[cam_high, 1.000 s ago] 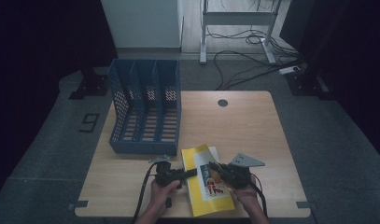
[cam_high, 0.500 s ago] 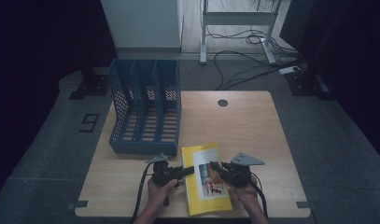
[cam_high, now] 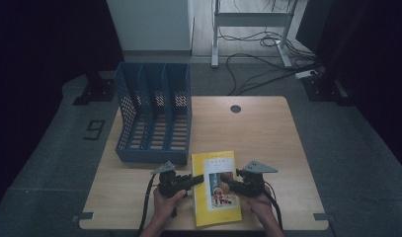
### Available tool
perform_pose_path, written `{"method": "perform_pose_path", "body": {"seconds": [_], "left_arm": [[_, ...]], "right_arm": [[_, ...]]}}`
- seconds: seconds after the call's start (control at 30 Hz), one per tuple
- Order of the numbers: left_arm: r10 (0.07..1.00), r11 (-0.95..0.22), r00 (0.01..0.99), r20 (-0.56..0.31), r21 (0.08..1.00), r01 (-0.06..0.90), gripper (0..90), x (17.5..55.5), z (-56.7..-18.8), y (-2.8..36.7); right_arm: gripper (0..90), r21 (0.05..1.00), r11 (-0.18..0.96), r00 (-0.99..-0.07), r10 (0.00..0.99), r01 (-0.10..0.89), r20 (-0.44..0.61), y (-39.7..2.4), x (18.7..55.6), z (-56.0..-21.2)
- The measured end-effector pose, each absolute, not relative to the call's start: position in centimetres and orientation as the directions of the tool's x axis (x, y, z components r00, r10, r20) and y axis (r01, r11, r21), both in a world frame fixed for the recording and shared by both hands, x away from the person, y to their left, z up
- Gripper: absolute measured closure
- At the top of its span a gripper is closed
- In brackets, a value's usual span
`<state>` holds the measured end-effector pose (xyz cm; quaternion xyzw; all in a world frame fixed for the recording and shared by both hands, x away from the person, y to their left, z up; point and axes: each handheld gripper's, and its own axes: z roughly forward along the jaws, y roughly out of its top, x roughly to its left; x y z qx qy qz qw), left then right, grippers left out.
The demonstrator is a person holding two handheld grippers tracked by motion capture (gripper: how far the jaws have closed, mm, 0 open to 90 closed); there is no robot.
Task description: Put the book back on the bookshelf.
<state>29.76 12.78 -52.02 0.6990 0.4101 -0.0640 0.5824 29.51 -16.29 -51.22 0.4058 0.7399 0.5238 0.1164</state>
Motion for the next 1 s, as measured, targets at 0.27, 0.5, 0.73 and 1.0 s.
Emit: {"method": "perform_pose_path", "body": {"seconds": [0.27,0.5,0.73,1.0], "left_arm": [[0.502,0.006,0.667,-0.55,0.774,0.634,71.0,29.5,-51.8,12.7],[0.499,0.002,0.678,-0.54,0.783,0.622,71.1,29.4,-51.6,12.6],[0.502,-0.006,0.689,-0.522,0.795,0.606,71.3,29.2,-51.1,12.5],[0.498,0.002,0.701,-0.509,0.81,0.587,72.4,29.0,-50.6,12.6]], "right_arm": [[33.5,0.849,0.113,-0.609,0.745,0.517,0.272,-16.1,29.8,-51.5],[30.3,0.836,0.092,-0.6,0.739,0.541,0.307,-16.1,30.0,-51.3],[28.3,0.83,0.055,-0.597,0.721,0.554,0.351,-16.2,30.4,-51.1],[23.1,0.83,0.061,-0.583,0.74,0.555,0.335,-16.1,30.8,-50.7]]}}
